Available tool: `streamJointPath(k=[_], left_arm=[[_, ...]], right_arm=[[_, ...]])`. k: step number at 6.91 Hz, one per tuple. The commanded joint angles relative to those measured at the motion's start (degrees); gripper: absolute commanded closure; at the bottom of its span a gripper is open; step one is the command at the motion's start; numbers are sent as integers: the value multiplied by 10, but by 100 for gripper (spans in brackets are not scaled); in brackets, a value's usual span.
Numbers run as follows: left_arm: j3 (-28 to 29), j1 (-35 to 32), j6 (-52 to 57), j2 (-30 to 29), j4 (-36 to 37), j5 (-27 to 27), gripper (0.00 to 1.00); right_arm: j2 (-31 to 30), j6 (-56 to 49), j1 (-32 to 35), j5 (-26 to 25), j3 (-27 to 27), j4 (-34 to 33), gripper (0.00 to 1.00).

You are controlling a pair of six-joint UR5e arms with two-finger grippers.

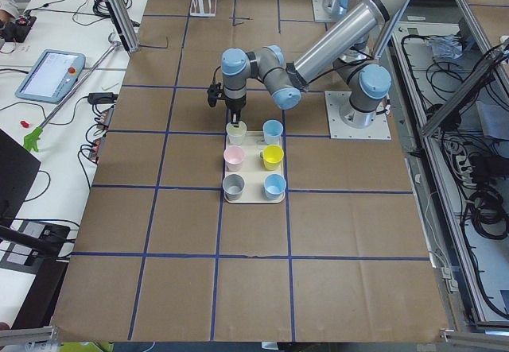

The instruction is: Transfer IKEA cup to right arm and place on rack

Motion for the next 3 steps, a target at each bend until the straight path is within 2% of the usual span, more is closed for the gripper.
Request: streamJointPath(k=[1,3], left_arm=[[46,-1,-2,33,-68,-1,100],[177,-3,-1,39,-239,4,100]], right_arm=[[0,0,-1,1,1,0,0],[0,-1,0,2,1,0,0]])
